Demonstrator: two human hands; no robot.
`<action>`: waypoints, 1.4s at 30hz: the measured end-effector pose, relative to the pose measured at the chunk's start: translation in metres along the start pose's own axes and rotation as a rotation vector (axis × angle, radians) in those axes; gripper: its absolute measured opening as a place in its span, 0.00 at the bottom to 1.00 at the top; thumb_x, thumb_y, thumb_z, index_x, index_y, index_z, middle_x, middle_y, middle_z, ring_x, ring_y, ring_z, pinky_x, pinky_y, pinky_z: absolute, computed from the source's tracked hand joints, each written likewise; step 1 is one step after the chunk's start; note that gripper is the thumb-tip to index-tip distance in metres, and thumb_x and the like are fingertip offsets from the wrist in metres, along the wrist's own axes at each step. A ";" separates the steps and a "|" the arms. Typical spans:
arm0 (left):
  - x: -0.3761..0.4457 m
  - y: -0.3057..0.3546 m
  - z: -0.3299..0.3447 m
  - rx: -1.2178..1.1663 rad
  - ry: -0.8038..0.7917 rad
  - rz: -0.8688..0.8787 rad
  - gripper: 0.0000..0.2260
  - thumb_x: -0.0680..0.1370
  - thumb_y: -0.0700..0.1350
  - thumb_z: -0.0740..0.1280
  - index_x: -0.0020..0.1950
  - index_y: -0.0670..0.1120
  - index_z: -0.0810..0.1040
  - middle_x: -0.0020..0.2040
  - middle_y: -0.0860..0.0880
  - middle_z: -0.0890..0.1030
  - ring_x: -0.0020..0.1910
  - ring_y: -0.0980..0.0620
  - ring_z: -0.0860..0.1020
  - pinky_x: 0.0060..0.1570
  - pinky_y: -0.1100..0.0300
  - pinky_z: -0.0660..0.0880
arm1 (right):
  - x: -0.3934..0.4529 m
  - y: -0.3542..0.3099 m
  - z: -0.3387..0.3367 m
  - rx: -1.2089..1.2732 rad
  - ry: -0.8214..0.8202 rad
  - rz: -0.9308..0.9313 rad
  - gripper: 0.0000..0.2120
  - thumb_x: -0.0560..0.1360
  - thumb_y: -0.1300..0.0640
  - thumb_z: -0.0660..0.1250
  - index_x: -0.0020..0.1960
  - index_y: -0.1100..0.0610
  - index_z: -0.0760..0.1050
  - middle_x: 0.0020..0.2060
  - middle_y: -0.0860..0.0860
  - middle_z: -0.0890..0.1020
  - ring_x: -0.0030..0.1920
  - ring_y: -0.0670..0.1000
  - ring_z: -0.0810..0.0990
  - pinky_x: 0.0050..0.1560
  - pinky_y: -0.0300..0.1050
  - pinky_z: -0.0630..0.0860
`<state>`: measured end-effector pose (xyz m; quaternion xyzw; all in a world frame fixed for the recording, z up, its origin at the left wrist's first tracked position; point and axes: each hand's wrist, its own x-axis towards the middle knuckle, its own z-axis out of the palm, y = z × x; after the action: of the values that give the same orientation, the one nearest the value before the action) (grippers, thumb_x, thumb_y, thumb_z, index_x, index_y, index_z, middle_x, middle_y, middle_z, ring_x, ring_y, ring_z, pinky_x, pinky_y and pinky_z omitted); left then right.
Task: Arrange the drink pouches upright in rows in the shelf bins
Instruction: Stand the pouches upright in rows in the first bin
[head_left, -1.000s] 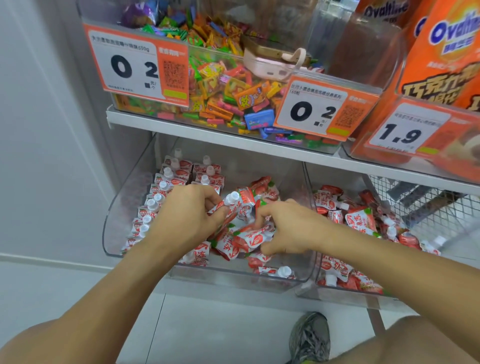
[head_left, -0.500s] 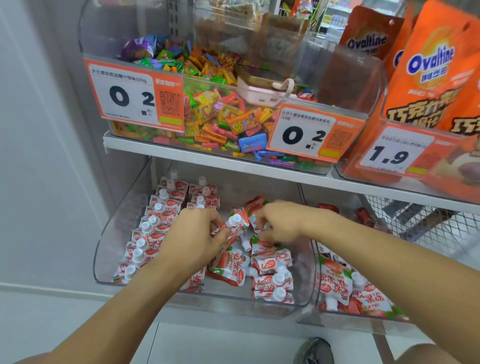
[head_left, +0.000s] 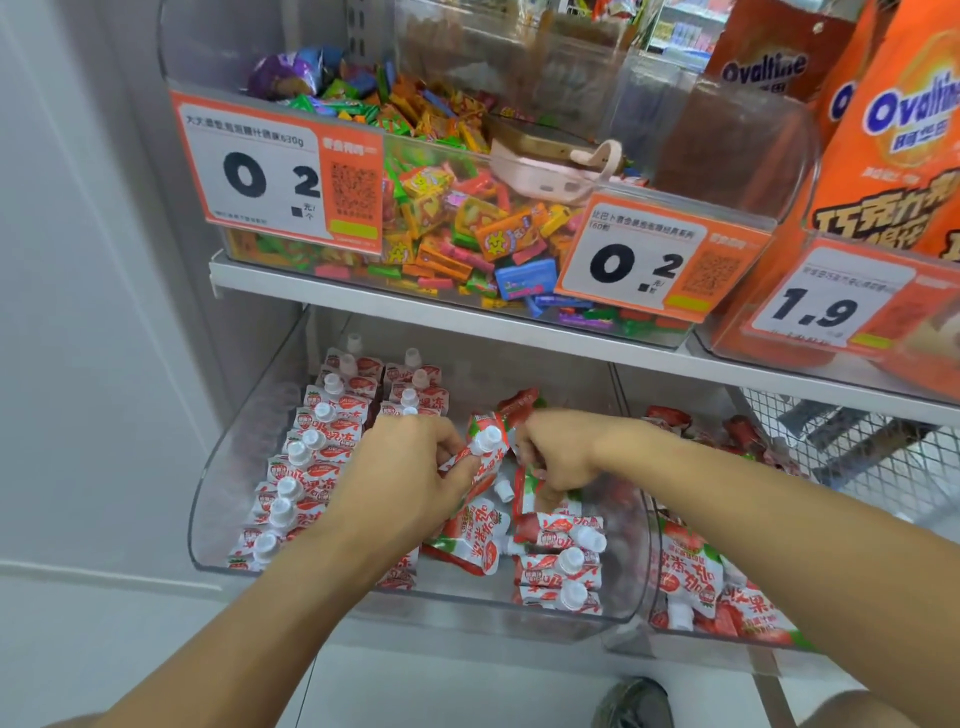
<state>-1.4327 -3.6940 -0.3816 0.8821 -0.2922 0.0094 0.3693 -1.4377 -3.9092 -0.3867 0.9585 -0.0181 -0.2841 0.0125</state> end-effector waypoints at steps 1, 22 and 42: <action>0.000 0.000 0.000 0.003 -0.001 0.005 0.09 0.74 0.53 0.70 0.48 0.49 0.84 0.38 0.53 0.84 0.37 0.56 0.81 0.42 0.56 0.80 | -0.005 0.000 -0.005 0.004 0.011 0.009 0.22 0.63 0.50 0.82 0.47 0.62 0.77 0.37 0.53 0.75 0.36 0.53 0.72 0.34 0.44 0.68; -0.003 -0.003 -0.004 -0.017 0.088 -0.041 0.09 0.74 0.52 0.71 0.46 0.48 0.84 0.37 0.54 0.83 0.37 0.60 0.79 0.40 0.60 0.79 | -0.059 -0.004 -0.009 -0.105 0.341 -0.090 0.16 0.69 0.46 0.72 0.42 0.54 0.68 0.35 0.51 0.74 0.41 0.58 0.77 0.37 0.49 0.74; 0.031 0.019 0.049 0.004 0.231 0.293 0.07 0.77 0.47 0.69 0.50 0.48 0.86 0.40 0.50 0.84 0.39 0.48 0.78 0.41 0.54 0.75 | -0.113 0.018 0.038 0.069 0.756 0.054 0.12 0.75 0.44 0.66 0.48 0.51 0.83 0.63 0.49 0.76 0.68 0.53 0.67 0.69 0.53 0.64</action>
<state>-1.4267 -3.7520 -0.3979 0.8239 -0.3731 0.1650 0.3935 -1.5535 -3.9228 -0.3564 0.9947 -0.0471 0.0907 -0.0065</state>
